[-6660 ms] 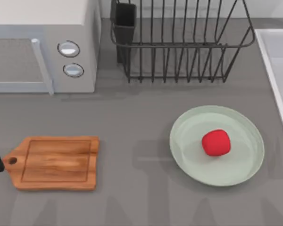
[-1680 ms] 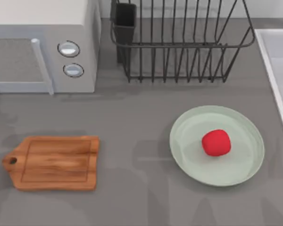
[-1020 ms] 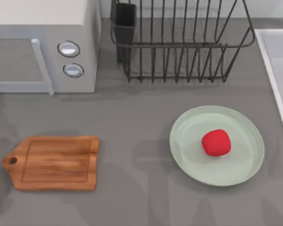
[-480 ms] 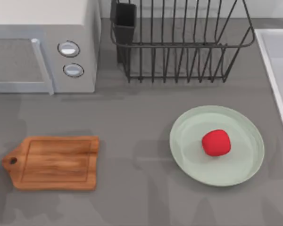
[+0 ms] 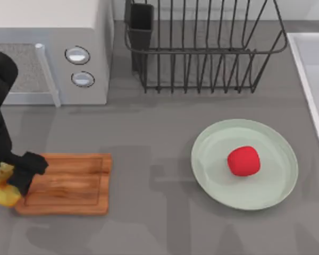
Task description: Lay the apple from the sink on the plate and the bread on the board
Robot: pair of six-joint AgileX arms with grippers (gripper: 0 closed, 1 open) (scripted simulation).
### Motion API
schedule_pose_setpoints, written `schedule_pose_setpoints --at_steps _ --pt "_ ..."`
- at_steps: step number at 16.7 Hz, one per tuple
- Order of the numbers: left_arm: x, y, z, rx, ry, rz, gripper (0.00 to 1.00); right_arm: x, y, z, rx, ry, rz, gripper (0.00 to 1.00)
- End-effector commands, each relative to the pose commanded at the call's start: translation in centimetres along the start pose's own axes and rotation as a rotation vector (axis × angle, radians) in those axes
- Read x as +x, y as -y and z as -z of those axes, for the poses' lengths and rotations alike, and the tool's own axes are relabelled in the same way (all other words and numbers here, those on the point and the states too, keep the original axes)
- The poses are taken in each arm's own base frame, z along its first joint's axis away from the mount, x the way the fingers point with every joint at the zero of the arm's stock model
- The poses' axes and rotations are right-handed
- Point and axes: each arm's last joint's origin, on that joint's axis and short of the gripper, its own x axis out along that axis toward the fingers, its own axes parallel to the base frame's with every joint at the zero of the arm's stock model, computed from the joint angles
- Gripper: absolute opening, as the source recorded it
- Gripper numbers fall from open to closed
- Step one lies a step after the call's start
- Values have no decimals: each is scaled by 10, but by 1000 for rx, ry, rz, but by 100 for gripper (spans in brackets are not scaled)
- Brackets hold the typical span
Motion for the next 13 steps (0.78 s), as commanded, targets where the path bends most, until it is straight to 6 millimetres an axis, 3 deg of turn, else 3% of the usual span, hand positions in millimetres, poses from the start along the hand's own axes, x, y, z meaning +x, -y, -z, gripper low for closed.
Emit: schedule_pose_setpoints --at_steps 6,13 --pt "-23 -39 13 -273 -98 16 0 0 0 0 0 0 0 100" --pt "-38 -60 17 -362 -163 8 0 0 0 0 0 0 0 100"
